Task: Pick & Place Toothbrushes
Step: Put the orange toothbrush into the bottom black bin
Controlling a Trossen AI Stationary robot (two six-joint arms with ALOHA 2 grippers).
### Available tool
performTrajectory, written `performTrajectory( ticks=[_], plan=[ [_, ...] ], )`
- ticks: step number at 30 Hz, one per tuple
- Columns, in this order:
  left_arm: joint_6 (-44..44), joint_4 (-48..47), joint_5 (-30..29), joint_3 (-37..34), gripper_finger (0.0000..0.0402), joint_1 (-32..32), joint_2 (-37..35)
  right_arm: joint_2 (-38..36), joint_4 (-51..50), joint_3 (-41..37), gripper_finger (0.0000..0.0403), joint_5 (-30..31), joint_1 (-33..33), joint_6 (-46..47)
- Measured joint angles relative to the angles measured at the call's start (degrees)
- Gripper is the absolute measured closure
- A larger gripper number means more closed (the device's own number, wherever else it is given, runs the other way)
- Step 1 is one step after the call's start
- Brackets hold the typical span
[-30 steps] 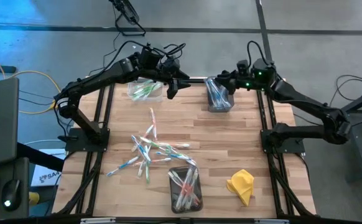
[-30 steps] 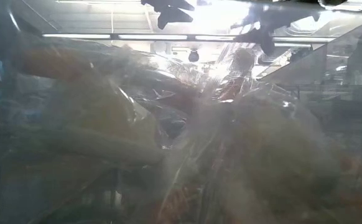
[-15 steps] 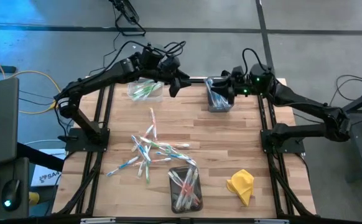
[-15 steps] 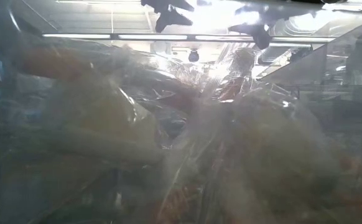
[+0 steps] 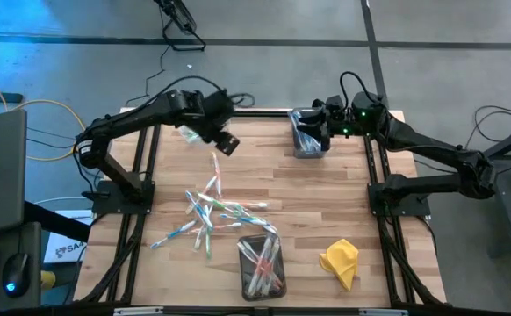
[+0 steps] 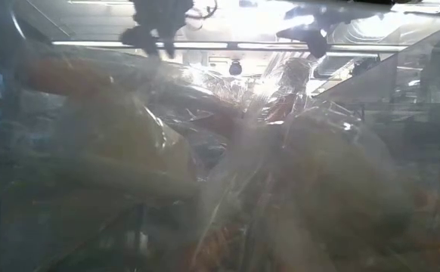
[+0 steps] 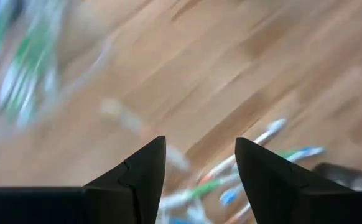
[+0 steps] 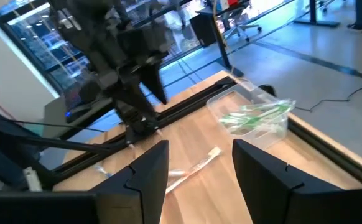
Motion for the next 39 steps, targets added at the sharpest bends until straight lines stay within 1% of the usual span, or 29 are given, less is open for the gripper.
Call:
performTrajectory(
  ticks=[4,10,13,16,22,25,30,32,36,39],
  plan=[
    [-10.9,-6.5,-4.9,0.0,0.0213,-1.9,0.1,0.0,-0.3,0.0,0.0232,1.4,0.0,-0.4],
    [-24.9,-7.5,-10.9,0.0,0.0213,-4.9,0.3,0.0,-0.9,0.0,0.0232,1.4,0.0,-0.5],
    [-30.9,-8.0,-12.2,0.0,0.0213,-6.2,1.1,0.0,-1.4,0.0,0.0232,1.4,0.0,-0.5],
    [-33.9,-8.9,-11.8,0.1,0.0213,-6.7,2.0,0.0,-1.9,0.0,0.0232,1.3,0.0,-0.6],
    [-34.4,-8.1,-10.3,0.0,0.0213,-7.4,4.8,0.0,-5.4,0.0,0.0232,1.1,0.0,-3.3],
    [-34.1,-8.4,-12.4,0.0,0.0213,-7.4,7.0,0.0,-7.1,0.0,0.0232,1.1,0.0,-4.7],
    [-31.1,-9.1,-12.6,0.0,0.0213,-6.7,11.3,0.2,-7.5,0.0,0.0232,1.2,0.0,-5.0],
    [-28.9,-9.4,-11.4,0.0,0.0213,-6.1,12.5,0.2,-7.4,0.0,0.0232,1.2,0.0,-5.0],
    [-24.0,-12.6,-10.1,0.0,0.0213,-4.4,14.7,0.2,-7.6,0.0,0.0232,1.2,0.0,-5.0],
    [-23.8,-16.3,-9.5,0.0,0.0213,-3.7,14.6,0.2,-7.8,0.0,0.0232,1.2,0.0,-5.0]
  ],
)
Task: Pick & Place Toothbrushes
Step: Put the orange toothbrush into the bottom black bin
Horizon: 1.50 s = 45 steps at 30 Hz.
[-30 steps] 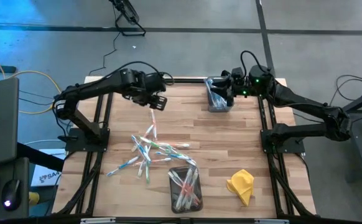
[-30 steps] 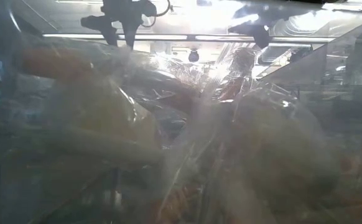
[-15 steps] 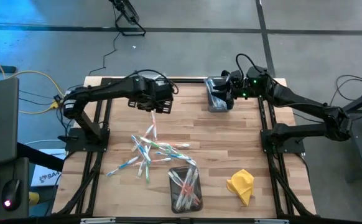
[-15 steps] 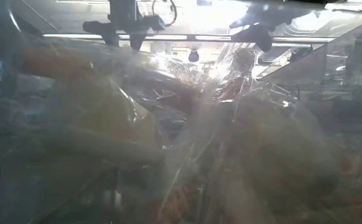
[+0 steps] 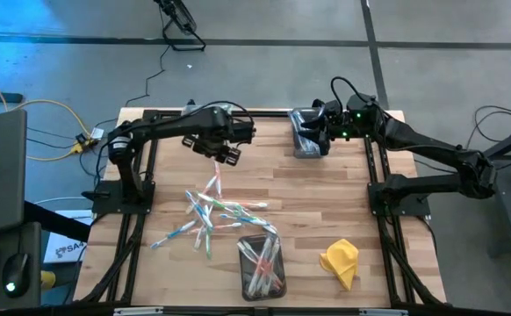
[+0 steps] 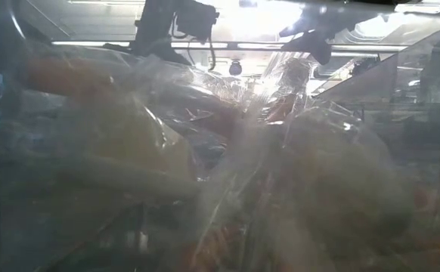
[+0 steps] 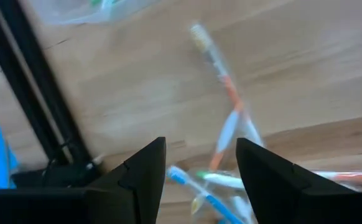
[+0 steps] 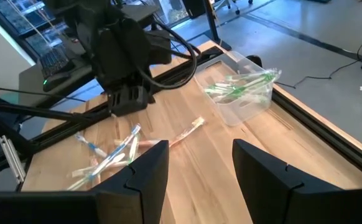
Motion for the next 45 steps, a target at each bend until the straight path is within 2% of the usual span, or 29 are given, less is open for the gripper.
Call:
performTrajectory(
  ticks=[5,8,13,17,22,28,33,37,40,45],
  plan=[
    [-0.3,-0.1,0.3,-2.9,0.0225,-0.7,-2.9,0.0,0.0,0.0,0.0232,0.1,0.0,0.0],
    [-2.1,0.4,0.9,-7.7,0.0240,-1.7,-5.5,0.0,0.0,0.0,0.0232,0.1,0.0,0.0],
    [-9.4,0.1,5.3,-18.1,0.0268,-2.7,-12.7,0.0,0.0,0.0,0.0232,0.1,0.0,0.0],
    [-16.8,0.8,6.3,-25.1,0.0284,-2.4,-17.3,0.0,0.1,0.0,0.0232,0.5,0.0,0.0],
    [-18.0,14.1,3.7,-30.9,0.0295,-2.5,-20.7,0.0,0.2,0.0,0.0232,2.9,0.0,-1.8],
    [-12.7,33.1,-0.5,-35.5,0.0296,-2.4,-21.0,0.0,0.1,0.0,0.0232,4.6,0.0,-2.6],
    [-15.4,36.9,-6.7,-38.3,0.0296,-2.4,-20.9,0.0,0.1,0.0,0.0232,4.5,0.0,-2.6],
    [-16.5,36.8,-8.0,-39.7,0.0286,-2.3,-20.9,0.0,0.0,0.0,0.0232,4.5,0.0,-2.6],
    [-16.4,38.1,-7.0,-41.1,0.0261,-1.9,-20.9,0.0,0.0,0.0,0.0232,4.5,0.0,-2.6],
    [-15.0,47.1,-5.5,-43.7,0.0209,-0.8,-20.9,0.0,0.0,0.0,0.0232,4.6,0.0,-2.6]
  ],
)
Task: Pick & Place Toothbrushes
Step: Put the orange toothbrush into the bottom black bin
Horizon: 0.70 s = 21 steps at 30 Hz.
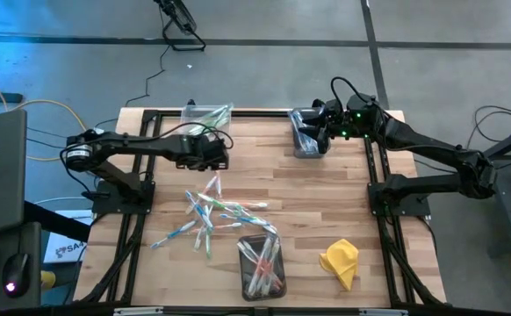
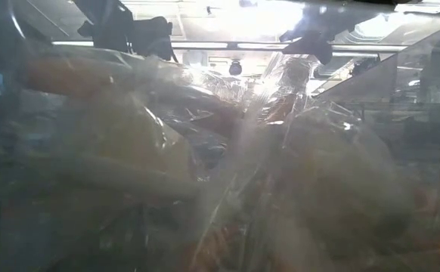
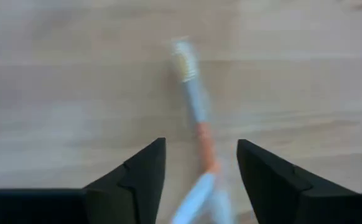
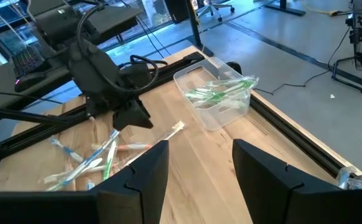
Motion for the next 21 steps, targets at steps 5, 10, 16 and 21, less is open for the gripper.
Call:
performTrajectory(
  ticks=[5,10,16,21],
  plan=[
    [0.5,5.7,-0.4,-0.7,0.0196,2.1,1.4,0.0,0.0,0.0,0.0232,0.0,0.0,0.0],
    [2.1,5.8,-0.5,-0.7,0.0206,4.8,4.3,0.0,0.0,0.0,0.0232,0.0,0.0,0.0],
    [2.1,7.8,-0.4,-0.7,0.0211,5.9,7.9,0.0,0.0,0.0,0.0232,0.0,0.0,0.0],
    [2.1,9.5,-0.2,-0.7,0.0211,5.8,10.0,0.0,0.0,0.0,0.0232,0.0,0.0,0.0]
  ],
)
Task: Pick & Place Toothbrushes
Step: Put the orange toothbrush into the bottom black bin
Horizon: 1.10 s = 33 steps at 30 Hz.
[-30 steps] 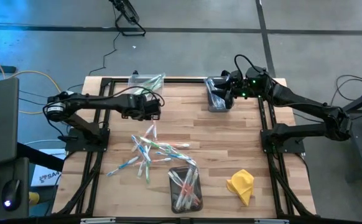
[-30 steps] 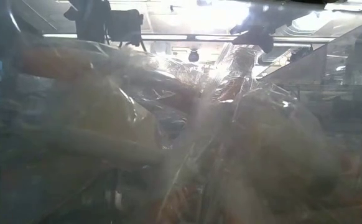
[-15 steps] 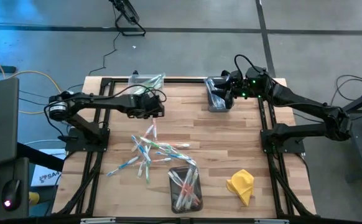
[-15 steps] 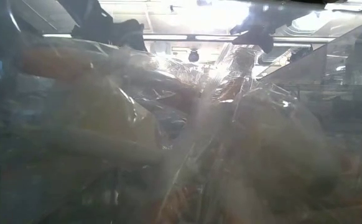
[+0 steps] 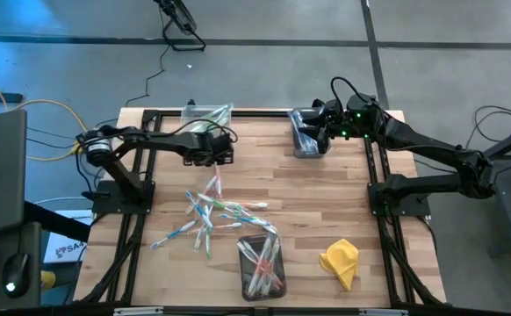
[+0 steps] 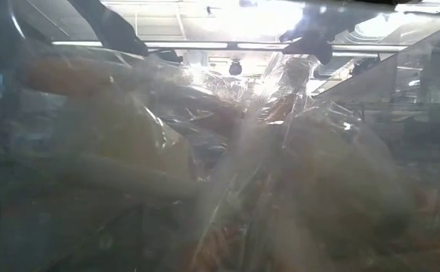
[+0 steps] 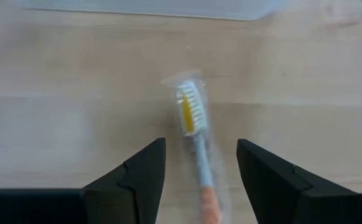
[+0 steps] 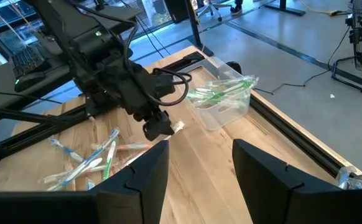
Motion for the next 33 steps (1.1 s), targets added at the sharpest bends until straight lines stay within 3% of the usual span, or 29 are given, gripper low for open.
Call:
performTrajectory(
  ticks=[13,24,33],
  plan=[
    [2.0,4.0,-0.5,0.3,0.0211,0.0,5.5,0.0,-0.2,0.0,0.0232,0.0,0.0,0.2],
    [1.9,4.1,0.0,0.2,0.0213,0.0,5.8,0.0,-1.2,0.0,0.0232,0.0,0.0,0.2],
    [1.9,3.7,0.5,0.0,0.0287,0.0,5.9,0.0,-1.5,0.0,0.0232,0.0,0.0,0.2]
  ],
)
